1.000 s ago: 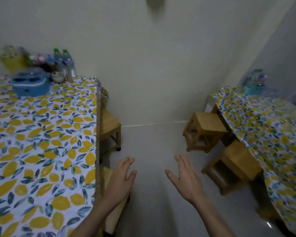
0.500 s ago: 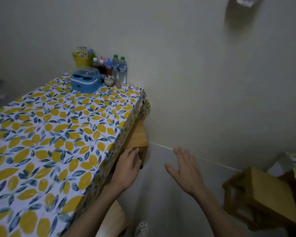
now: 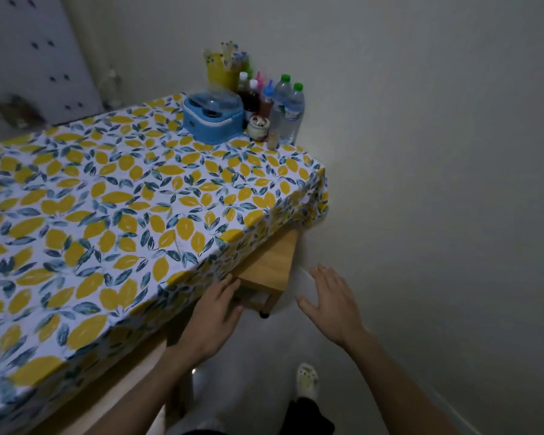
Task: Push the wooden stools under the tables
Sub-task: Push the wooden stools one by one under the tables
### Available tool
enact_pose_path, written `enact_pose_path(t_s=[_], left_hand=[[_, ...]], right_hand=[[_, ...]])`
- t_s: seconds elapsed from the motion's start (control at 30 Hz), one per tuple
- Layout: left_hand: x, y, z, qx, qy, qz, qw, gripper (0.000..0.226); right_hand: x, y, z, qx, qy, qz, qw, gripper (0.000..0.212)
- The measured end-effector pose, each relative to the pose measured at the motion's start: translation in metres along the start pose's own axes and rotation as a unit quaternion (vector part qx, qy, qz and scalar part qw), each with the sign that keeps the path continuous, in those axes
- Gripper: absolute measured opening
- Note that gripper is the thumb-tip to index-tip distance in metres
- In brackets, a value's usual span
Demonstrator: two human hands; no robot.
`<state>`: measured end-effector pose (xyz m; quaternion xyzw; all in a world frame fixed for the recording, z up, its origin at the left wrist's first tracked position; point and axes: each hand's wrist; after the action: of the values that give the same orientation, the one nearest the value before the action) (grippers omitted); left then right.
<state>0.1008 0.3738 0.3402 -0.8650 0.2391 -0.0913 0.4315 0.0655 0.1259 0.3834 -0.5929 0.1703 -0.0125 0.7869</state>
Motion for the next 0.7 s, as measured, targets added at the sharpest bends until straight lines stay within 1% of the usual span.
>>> enact_pose_path(t_s=[0.07, 0.13, 0.23, 0.27, 0.33, 0.4, 0.43, 0.57, 0.63, 0.7], left_hand=[[0.013, 0.028, 0.000, -0.004, -0.056, 0.002, 0.998, 0.060], [0.029, 0.060, 0.001, 0.001, -0.110, 0.017, 0.994, 0.063], [0.057, 0.108, 0.010, 0.017, -0.157, 0.050, 0.986, 0.076], [0.067, 0.123, 0.016, 0.028, -0.162, 0.063, 0.984, 0.077], [0.087, 0.149, 0.029, 0.053, -0.172, 0.090, 0.980, 0.072], [0.108, 0.176, 0.045, 0.080, -0.182, 0.108, 0.974, 0.064], [0.119, 0.189, 0.055, 0.085, -0.186, 0.109, 0.973, 0.063], [0.161, 0.250, 0.109, 0.091, -0.196, 0.097, 0.971, 0.078], [0.180, 0.279, 0.135, 0.100, -0.188, 0.105, 0.971, 0.077], [0.198, 0.302, 0.158, 0.121, -0.172, 0.103, 0.972, 0.070]], right_hand=[[0.036, 0.009, -0.025, -0.018, -0.041, 0.037, 0.998, 0.096], [0.072, 0.020, -0.048, -0.035, -0.087, 0.082, 0.992, 0.099], [0.125, 0.045, -0.082, -0.046, -0.149, 0.123, 0.980, 0.098], [0.142, 0.057, -0.093, -0.048, -0.159, 0.132, 0.977, 0.099], [0.173, 0.084, -0.110, -0.056, -0.179, 0.150, 0.971, 0.100], [0.203, 0.120, -0.125, -0.052, -0.192, 0.151, 0.968, 0.097], [0.217, 0.139, -0.130, -0.046, -0.197, 0.148, 0.968, 0.096], [0.266, 0.223, -0.140, -0.061, -0.224, 0.176, 0.957, 0.097], [0.286, 0.264, -0.142, -0.074, -0.245, 0.167, 0.952, 0.095], [0.303, 0.300, -0.141, -0.072, -0.257, 0.126, 0.955, 0.098]])
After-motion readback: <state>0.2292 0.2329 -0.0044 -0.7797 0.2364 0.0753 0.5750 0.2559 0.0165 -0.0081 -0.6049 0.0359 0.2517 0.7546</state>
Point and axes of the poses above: each hand's wrist, its own x-axis towards the middle knuckle, its own y-axis out of the palm, z = x × y, and after that the axes turned 5 degrees about y, right-handed
